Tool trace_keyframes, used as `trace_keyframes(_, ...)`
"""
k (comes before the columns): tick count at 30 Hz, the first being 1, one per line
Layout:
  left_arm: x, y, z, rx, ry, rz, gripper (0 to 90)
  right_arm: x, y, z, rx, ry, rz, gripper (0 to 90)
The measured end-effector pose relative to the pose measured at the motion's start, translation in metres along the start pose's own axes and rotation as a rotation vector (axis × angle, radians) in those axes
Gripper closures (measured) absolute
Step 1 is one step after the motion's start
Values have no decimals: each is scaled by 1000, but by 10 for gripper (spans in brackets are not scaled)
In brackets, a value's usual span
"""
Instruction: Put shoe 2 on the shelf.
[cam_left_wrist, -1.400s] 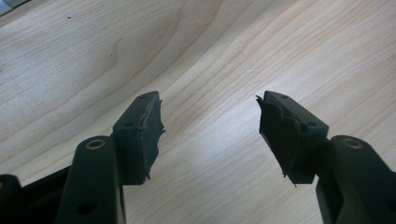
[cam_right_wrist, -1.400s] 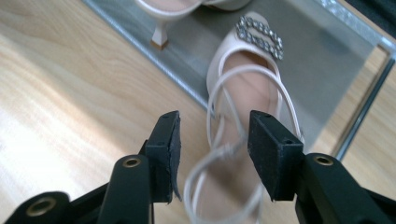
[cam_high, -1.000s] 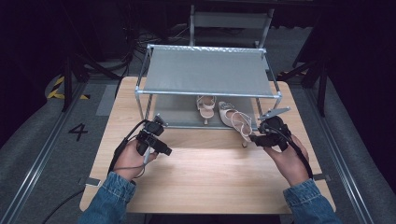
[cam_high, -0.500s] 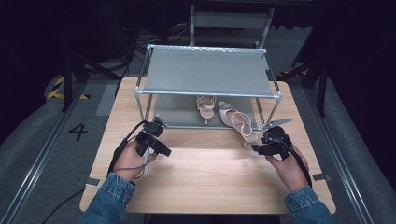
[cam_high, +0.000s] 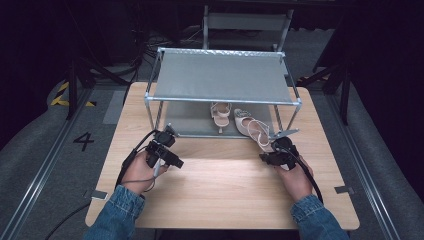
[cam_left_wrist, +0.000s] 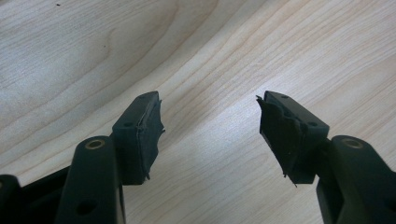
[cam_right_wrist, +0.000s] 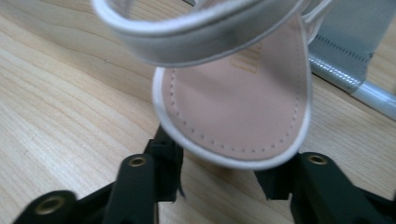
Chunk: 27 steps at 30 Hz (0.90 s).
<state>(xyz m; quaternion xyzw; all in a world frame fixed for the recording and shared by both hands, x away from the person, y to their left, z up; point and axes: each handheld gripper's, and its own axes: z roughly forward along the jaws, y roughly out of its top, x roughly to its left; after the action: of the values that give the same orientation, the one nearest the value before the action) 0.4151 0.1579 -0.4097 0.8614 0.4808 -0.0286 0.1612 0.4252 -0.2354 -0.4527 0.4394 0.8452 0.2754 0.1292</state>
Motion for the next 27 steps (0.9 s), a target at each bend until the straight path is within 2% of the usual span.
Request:
trace_keyframes(4, -1, 0, 1, 2, -1, 1, 392, 1, 1, 6, 5, 0, 7, 662)
trace_keyframes(7, 0, 0, 1, 0, -2, -1, 391, 2, 3, 8, -10, 7, 7, 699)
trace_keyframes(11, 0, 0, 0, 0, -1, 0, 390, 2, 7, 6, -45, 34, 49, 738)
trace_keyframes(14, 1, 0, 0, 2, -2, 3, 390, 3, 10, 5, -49, 48, 60, 740)
trace_keyframes(20, 0, 0, 0, 3, -3, 4, 390, 11, 19, 5, -42, 60, 40, 734)
trace_keyframes(25, 1, -1, -1, 1, 0, 5, 390, 15, 30, 12, -59, 58, 7, 731)
trace_keyframes(27, 1, -1, -1, -6, -3, -1, 390, 15, 35, 16, -49, 71, 27, 727)
